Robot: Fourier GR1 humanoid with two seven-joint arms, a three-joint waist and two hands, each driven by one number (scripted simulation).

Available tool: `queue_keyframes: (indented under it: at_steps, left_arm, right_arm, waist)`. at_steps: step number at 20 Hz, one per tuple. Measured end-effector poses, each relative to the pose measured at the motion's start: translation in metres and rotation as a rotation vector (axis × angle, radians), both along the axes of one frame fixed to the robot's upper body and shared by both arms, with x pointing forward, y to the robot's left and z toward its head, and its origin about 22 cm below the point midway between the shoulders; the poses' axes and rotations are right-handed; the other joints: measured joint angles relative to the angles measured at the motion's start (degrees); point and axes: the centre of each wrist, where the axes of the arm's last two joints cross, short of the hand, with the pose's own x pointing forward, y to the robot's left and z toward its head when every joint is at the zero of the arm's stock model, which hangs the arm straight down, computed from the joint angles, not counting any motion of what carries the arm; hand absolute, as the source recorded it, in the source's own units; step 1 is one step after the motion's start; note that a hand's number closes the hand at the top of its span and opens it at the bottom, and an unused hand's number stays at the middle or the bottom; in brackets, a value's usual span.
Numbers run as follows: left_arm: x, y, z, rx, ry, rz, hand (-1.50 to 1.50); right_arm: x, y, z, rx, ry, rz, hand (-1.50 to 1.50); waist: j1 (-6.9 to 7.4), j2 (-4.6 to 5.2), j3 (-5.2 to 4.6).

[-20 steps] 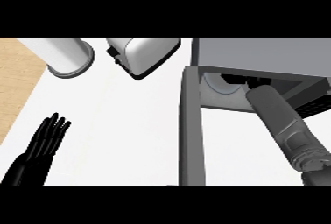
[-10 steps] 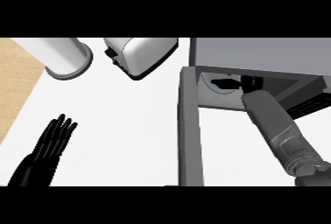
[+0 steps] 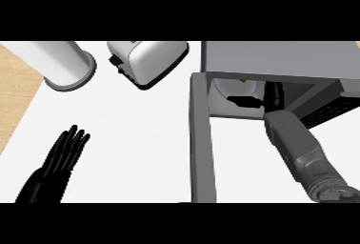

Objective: Pick up the milk, place it into the microwave and close the microwave

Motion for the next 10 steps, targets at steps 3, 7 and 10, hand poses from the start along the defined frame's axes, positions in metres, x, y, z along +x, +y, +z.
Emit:
queue_keyframes:
  at_steps: [3, 7, 10]
  left_arm:
    - [-0.002, -0.007, -0.004, 0.005, 0.005, -0.010, -1.50]
    - [0.002, -0.013, -0.003, 0.006, 0.006, -0.013, -1.50]
    - [0.003, -0.020, 0.005, 0.011, 0.008, -0.019, -1.50]
  right_arm:
    - [-0.012, -0.006, -0.016, 0.047, 0.008, 0.007, -1.50]
    - [-0.020, -0.007, -0.025, 0.104, -0.012, 0.062, -1.50]
    - [-0.031, -0.006, -0.039, 0.164, -0.004, 0.117, -1.50]
  waist:
    - [-0.58, -0.24, -0.02]
    - [-0.80, -0.76, -0.19]
    - [-1.34, -1.20, -0.30]
